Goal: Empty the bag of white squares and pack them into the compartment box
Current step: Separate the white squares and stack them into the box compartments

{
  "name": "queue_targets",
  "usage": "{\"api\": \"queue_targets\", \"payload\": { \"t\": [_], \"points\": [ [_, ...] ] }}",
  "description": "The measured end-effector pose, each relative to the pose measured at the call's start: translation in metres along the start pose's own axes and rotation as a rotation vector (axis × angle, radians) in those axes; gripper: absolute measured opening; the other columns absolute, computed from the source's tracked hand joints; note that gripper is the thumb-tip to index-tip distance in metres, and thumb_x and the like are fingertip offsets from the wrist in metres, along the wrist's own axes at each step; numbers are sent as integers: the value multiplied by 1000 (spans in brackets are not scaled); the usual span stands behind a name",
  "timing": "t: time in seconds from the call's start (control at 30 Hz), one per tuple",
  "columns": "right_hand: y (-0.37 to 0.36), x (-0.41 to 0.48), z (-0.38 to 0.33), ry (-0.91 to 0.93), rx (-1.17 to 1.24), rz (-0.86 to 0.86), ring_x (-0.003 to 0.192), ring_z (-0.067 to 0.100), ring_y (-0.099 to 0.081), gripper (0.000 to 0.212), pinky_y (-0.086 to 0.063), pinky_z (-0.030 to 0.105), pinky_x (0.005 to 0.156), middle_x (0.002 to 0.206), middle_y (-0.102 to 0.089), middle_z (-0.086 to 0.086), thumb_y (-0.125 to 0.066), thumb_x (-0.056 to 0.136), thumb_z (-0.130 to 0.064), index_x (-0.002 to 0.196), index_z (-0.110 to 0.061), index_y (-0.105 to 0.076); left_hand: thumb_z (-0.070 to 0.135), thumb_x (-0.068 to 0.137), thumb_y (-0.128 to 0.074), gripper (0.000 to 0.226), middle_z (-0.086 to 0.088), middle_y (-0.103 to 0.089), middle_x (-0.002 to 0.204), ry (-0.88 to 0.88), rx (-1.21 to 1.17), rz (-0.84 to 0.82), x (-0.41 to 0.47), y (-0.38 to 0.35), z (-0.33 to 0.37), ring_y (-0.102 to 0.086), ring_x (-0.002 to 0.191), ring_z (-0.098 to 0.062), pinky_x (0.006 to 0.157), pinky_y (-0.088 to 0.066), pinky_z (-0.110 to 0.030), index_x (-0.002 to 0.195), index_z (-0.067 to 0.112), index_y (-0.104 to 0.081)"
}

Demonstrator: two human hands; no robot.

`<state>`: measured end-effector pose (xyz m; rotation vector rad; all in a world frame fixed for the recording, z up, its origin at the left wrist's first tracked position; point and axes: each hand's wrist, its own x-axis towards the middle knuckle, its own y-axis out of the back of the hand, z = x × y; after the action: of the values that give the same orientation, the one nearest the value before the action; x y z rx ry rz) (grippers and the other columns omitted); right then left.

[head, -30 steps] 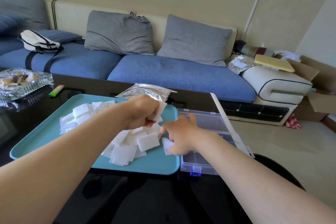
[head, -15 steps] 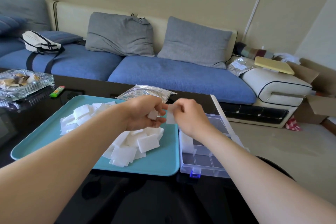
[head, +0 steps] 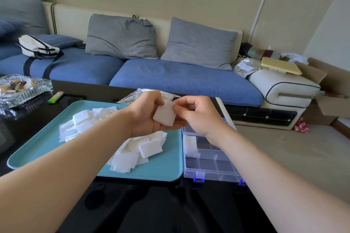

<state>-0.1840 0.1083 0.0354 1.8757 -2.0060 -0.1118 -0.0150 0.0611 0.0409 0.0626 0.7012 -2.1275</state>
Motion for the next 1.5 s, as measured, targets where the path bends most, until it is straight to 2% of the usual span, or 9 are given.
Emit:
{"api": "queue_targets", "payload": {
  "t": [0.2, 0.43, 0.53, 0.63, 0.77, 0.93, 1.13, 1.3, 1.5],
  "points": [
    [3, 0, 0, -5, -80, 64, 79, 8, -77, 5, -59, 22, 68, 87, -81, -5, -80, 93, -15, 97, -18, -82, 13, 93, -24, 57, -33, -65, 130, 4, 58, 15, 2, -5, -3, -63, 124, -48, 110, -47, -59, 138, -10, -50],
    [-5, 4, 9, 14, -213, 177, 78, 11, -76, 9, -64, 47, 82, 77, -78, -12, -86, 82, -35, 88, -32, -81, 17, 94, -26, 56, -15, -70, 134, -8, 88, -83, -4, -12, -2, -68, 116, -34, 111, -48, -52, 137, -4, -57],
    [-12, 4, 13, 19, -299, 219, 81, 10, -73, 20, -58, 49, 91, 72, -73, -17, -81, 79, -52, 92, -38, -74, 7, 98, -32, 44, -8, -76, 117, -14, 220, -10, -2, -12, -5, -74, 95, -23, 102, -54, -44, 128, -1, -64],
    [-19, 2, 17, 22, -465, 254, 90, 17, -65, 15, -51, 49, 95, 75, -65, -15, -75, 90, -40, 99, -32, -66, 3, 96, -33, 46, -9, -73, 100, -2, 332, 105, 1, -7, -6, -66, 72, -19, 76, -54, -35, 126, -2, -67],
    [-31, -1, 19, -88, -630, 96, 102, 30, -64, 16, -52, 46, 89, 97, -69, -2, -59, 102, -39, 101, -23, -62, 7, 98, -35, 40, -19, -65, 94, -20, 524, 291, 4, 1, -4, -49, 63, -23, 58, -43, -32, 121, -3, -66],
    [-53, -8, 28, -135, -901, -138, 117, 28, -58, 23, -39, 46, 99, 110, -69, -3, -58, 94, -41, 110, -24, -63, 13, 97, -40, 35, -19, -57, 98, -78, 735, 473, 11, 15, -3, -54, 67, -32, 68, -48, -39, 111, 5, -70],
    [-81, -23, 24, -109, -1035, -202, 96, 26, -57, 53, -34, 47, 93, 89, -58, -6, -62, 84, -74, 88, -23, -52, 7, 104, -41, 29, -16, -63, 101, -64, 765, 524, 19, 27, -4, -71, 69, -28, 80, -65, -48, 125, 5, -60],
    [-90, -30, 12, 18, -1053, -189, 109, 26, -61, 48, -32, 39, 86, 86, -51, -7, -70, 89, -54, 132, -37, -55, 3, 99, -42, 28, -15, -61, 114, -115, 843, 497, 16, 34, -2, -73, 73, -21, 71, -66, -42, 121, 3, -59],
    [-79, -18, 8, -169, -1031, -261, 89, 26, -52, 31, -41, 34, 74, 82, -44, -5, -69, 84, -38, 97, -20, -47, 2, 101, -45, 28, -14, -64, 110, -118, 882, 448, 11, 39, -1, -74, 76, -21, 57, -60, -29, 112, 11, -69]
  ]
}}
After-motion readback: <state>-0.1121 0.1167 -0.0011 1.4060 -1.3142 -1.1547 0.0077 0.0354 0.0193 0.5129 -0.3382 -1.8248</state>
